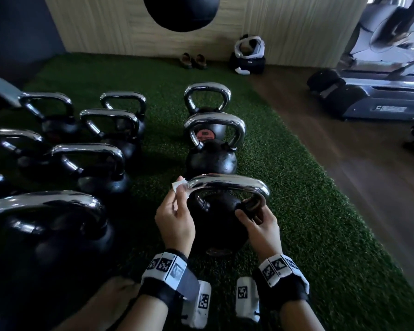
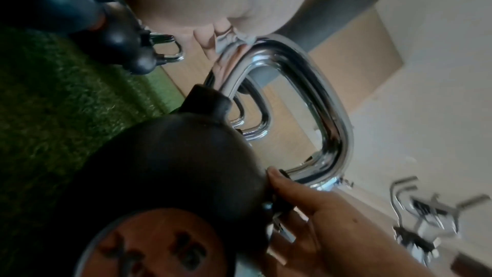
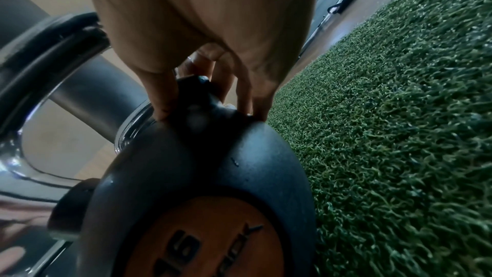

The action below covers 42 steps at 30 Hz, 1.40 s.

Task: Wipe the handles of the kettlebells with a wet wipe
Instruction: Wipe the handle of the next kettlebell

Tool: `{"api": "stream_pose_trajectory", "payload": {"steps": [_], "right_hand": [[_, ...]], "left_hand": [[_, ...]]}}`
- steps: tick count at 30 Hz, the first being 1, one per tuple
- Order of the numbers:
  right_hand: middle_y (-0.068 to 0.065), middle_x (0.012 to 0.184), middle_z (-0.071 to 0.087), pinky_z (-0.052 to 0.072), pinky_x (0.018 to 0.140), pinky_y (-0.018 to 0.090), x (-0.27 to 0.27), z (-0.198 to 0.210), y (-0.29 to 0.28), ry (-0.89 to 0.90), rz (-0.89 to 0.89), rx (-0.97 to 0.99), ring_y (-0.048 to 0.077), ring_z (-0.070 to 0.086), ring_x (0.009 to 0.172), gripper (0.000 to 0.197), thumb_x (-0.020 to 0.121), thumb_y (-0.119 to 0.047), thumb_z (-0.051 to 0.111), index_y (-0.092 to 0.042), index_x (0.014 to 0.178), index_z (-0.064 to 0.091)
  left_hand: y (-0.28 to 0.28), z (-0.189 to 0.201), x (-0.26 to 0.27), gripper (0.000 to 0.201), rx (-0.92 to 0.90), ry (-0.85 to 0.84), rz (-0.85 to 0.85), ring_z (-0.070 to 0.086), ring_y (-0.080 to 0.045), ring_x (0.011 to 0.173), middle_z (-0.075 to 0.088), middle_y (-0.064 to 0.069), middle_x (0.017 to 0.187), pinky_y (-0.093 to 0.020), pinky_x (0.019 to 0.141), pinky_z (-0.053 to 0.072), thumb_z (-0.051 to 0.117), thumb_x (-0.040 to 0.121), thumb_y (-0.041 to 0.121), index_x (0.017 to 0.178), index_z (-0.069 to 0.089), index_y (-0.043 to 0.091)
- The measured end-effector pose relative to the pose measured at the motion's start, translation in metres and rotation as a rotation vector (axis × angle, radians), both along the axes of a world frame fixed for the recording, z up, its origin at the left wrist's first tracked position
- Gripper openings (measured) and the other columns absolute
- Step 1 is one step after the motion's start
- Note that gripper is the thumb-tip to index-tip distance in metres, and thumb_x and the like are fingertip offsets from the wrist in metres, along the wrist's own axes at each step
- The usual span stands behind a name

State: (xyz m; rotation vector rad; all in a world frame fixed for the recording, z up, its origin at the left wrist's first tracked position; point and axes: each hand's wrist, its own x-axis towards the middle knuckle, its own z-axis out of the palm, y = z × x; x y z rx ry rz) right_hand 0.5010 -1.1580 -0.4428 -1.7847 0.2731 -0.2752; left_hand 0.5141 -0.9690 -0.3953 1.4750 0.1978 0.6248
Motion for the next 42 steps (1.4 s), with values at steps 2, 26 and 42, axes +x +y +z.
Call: {"api": "stream_pose_trajectory", "payload": {"steps": [2,26,42], "right_hand": [[-0.012,0.103,0.078,0.059,0.096,0.044,0.002,-0.001,0.0,0.002,0.001,0.021,0.003,0.072,0.099,0.035,0.082,-0.028,0.085,-0.029,0.114,0.071],[-0.003,0.095,0.081,0.058,0.094,0.043,-0.028,0.027,-0.029,0.072,0.178,-0.116,0.015,0.077,0.096,0.035,0.069,-0.002,0.089,-0.024,0.095,0.081],[-0.01,0.13,0.07,0.053,0.1,0.022,-0.007,0.019,0.017,0.019,0.096,-0.316,0.005,0.066,0.117,0.054,0.085,-0.005,0.076,-0.037,0.127,0.066]], "left_hand": [[0.005,-0.003,0.0,0.03,0.02,0.023,-0.018,0.066,0.008,0.113,0.072,0.016,0.118,-0.014,0.1,0.05,0.053,0.107,0.024,0.128,0.071,0.012],[0.003,-0.037,0.026,0.034,0.24,0.161,-0.14,0.074,-0.005,0.095,0.08,-0.005,0.106,-0.001,0.079,0.048,0.073,0.094,0.032,0.119,0.077,0.01],[-0.006,-0.02,0.061,0.022,0.542,0.272,-0.355,0.075,-0.021,0.084,0.08,-0.003,0.089,-0.02,0.073,0.05,0.06,0.103,0.02,0.095,0.078,0.009]]}}
